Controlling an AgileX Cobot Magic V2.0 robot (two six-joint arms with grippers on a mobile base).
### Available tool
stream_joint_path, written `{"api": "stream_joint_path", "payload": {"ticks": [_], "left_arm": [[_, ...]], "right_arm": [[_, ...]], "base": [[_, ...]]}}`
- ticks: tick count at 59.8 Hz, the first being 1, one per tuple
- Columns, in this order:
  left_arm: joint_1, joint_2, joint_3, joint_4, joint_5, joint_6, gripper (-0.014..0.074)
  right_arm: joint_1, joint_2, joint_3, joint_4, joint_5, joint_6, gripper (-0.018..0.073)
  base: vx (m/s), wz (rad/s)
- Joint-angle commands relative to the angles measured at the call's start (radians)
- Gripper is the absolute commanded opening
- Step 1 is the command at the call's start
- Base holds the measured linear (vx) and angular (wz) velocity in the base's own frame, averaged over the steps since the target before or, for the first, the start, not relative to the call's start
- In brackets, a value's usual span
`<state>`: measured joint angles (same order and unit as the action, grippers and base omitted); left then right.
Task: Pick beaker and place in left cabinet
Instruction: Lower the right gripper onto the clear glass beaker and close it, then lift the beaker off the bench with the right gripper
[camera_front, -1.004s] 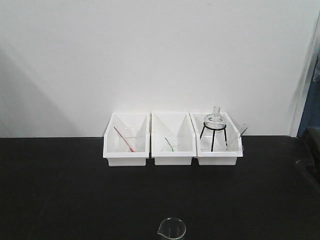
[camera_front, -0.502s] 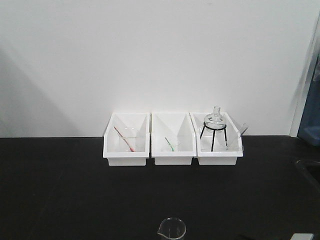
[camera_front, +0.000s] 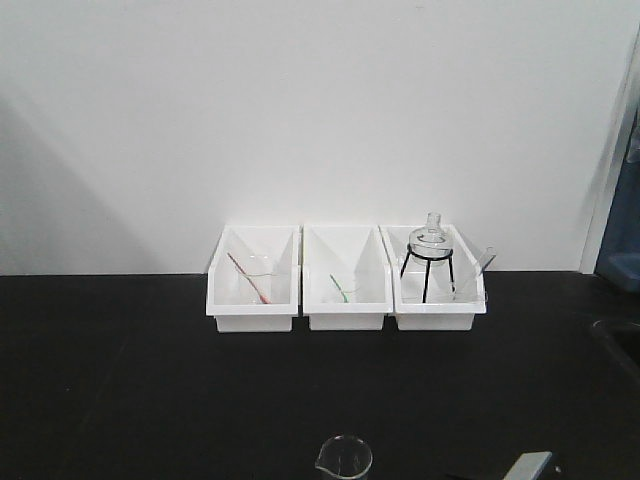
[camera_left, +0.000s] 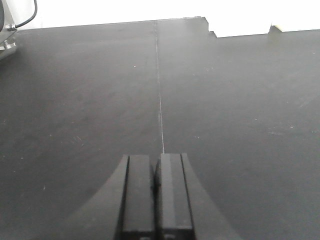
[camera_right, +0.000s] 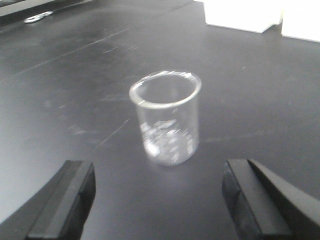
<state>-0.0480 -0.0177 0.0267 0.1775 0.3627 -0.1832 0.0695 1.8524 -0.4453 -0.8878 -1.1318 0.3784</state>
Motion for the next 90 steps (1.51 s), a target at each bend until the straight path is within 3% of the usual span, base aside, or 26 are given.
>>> {"api": "stream_joint_path", "payload": {"ticks": [1,25,63,69,76,83,90], "left_arm": [[-0.005,-0.010,-0.015,0.003,-0.075,-0.004,0.0004],[-0.005,-0.010,-0.015,0.003,-0.075,-0.004,0.0004],[-0.005,-0.010,-0.015,0.003,-0.075,-0.004,0.0004],[-0.005,-0.010,-0.015,0.003,-0.075,-0.004,0.0004],[-0.005,-0.010,-0.015,0.003,-0.075,-0.004,0.0004],[-0.005,-0.010,-0.015,0.003,-0.075,-0.004,0.0004],[-0.005,-0.010,-0.015,0.003,-0.075,-0.004,0.0004]], "right_arm": [[0.023,0.009,-0.077,0.018,-0.211,-0.027,0.0564],[0.152,0.180,-0.281,0.082,-0.139,-0.041,0.0564],[0.231,0.358,-0.512,0.169,-0.136,-0.026,0.0540],[0.242,0.359,-0.514,0.188,-0.135,-0.026,0.0454],[0.242,0.352,-0.512,0.188,-0.135,-0.026,0.0246],[0.239,0.313,-0.512,0.149,-0.127,-0.012,-0.0017],[0.239,0.226,-0.512,0.106,-0.007,0.103,-0.0010]], "base": [[0.00,0.00],[0.00,0.00],[0.00,0.00],[0.00,0.00],[0.00,0.00],[0.00,0.00],[0.00,0.00]]}}
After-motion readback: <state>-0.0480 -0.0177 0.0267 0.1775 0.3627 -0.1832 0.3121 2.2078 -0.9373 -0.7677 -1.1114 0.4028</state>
